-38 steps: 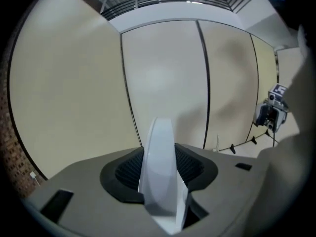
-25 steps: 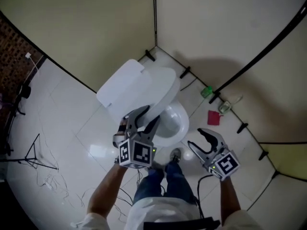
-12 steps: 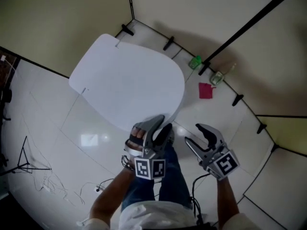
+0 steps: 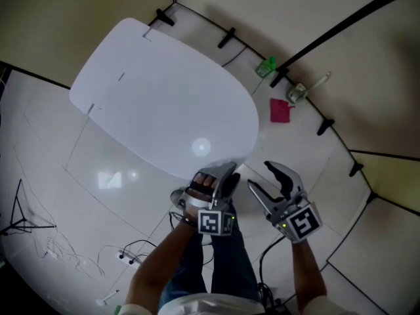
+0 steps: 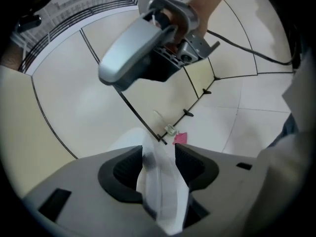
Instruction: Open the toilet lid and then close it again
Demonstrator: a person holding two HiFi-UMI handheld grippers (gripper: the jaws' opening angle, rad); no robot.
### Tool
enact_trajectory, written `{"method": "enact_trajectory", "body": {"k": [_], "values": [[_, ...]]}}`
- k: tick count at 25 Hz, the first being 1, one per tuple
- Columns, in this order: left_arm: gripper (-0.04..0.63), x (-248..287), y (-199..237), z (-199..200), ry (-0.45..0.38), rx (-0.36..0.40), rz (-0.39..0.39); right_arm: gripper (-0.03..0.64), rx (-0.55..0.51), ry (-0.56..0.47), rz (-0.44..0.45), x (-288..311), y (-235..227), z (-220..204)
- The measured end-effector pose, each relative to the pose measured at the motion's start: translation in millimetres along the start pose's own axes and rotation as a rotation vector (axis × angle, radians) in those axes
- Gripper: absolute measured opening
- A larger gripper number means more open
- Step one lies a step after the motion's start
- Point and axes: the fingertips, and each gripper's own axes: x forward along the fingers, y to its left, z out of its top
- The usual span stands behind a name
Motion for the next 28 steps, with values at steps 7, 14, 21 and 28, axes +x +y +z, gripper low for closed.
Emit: {"method": "enact_trajectory", "body": {"k": [7,14,21,28], "values": [[0.202,44,-49,-50,0.124,-0.142,-0.166,0.227,0.010,-0.022,0.004,6,-2,-8],[0.201,45,-45,-49,0.103,-0.221,-0.185,0.227,0.007,-0.012,-0.006,-3,-14,-10],[0.201,-36,10,11,-0.137,-0.474,-0.219,0.227,-0.016,-0.045,-0.012,-20,-26,29],[0.201,-144,145,70,-0.324,-0.556,-0.053,0.227,-0.098,-0.111,0.059,-31,4,108]]}}
